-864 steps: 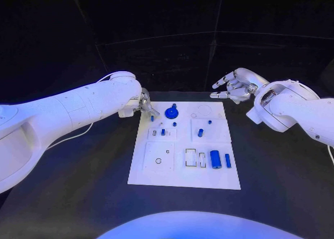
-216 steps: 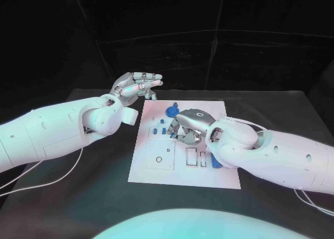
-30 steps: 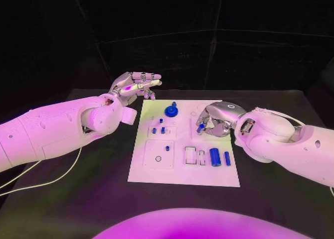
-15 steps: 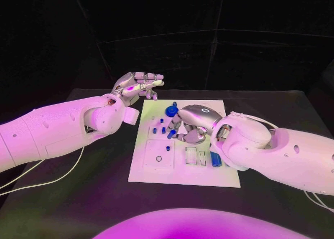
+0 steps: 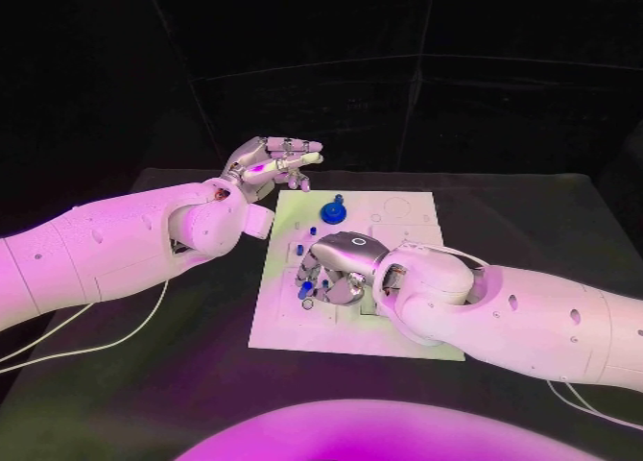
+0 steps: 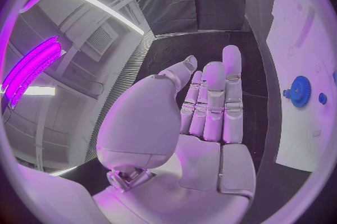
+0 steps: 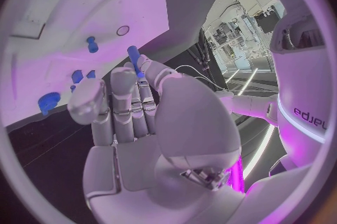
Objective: Assemble the parts on the task board
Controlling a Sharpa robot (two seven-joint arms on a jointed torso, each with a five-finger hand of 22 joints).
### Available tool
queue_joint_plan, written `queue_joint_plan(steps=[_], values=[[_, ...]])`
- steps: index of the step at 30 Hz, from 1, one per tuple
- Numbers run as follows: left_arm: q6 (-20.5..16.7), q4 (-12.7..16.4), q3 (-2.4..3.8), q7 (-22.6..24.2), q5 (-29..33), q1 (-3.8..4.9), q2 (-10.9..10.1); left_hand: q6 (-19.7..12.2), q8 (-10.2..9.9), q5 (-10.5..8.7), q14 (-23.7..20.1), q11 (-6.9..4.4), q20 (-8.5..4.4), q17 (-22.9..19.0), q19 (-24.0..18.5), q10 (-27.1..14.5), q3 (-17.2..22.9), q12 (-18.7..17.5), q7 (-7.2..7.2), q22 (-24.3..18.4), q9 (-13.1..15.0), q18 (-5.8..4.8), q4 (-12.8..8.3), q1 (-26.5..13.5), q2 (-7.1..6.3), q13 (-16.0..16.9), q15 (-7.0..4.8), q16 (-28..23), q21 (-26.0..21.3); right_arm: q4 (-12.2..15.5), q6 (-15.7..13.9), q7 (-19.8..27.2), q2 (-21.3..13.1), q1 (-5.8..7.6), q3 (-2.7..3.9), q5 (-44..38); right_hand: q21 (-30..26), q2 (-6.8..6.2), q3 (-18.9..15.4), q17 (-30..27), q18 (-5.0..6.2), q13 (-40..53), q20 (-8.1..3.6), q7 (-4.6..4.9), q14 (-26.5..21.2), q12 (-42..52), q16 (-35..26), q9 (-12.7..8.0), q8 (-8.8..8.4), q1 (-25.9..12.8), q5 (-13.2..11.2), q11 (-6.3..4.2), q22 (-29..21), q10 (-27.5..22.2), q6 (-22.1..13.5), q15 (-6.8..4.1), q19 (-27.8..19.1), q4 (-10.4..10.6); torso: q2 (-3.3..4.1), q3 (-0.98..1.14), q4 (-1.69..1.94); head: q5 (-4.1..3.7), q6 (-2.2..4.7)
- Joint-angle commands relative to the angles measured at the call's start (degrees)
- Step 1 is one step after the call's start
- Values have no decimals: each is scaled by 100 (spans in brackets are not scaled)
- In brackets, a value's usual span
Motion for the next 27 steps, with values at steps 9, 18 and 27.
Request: queue_joint_plan(steps=[9,18,27], values=[[75,-14,6,31,20,10,31,-26,32,13,-49,-1,40,-5,-15,-37,-32,21,6,-5,-2,43,-14,0,51,5,9,-20,-30,-232,453,44,139,-42,-8,-244,39,-6,22,-4,-22,4,-7,12,3,-31,-5,4,15,50,21,1,4,42,27,-39,37,-10,0,6,-12,34,-25],[76,-19,6,29,20,10,31,-26,32,13,-49,-1,40,-5,-15,-37,-32,21,6,-5,-2,43,-14,0,51,5,9,-20,-30,-293,545,1,143,-46,-9,-299,39,-6,22,-4,-22,4,-7,12,3,-31,-5,4,15,50,21,1,4,42,27,-39,37,-10,0,1,-6,33,-39],[77,-16,6,29,20,10,22,-30,37,13,-52,-1,41,-12,-14,-44,-37,31,6,-9,-2,43,-13,-4,56,7,10,-19,-33,-334,615,-10,184,-50,-10,-305,39,-6,22,-4,-22,4,-7,12,3,-31,-5,4,15,50,21,1,4,42,27,-39,37,-10,-3,0,-8,48,-54]])
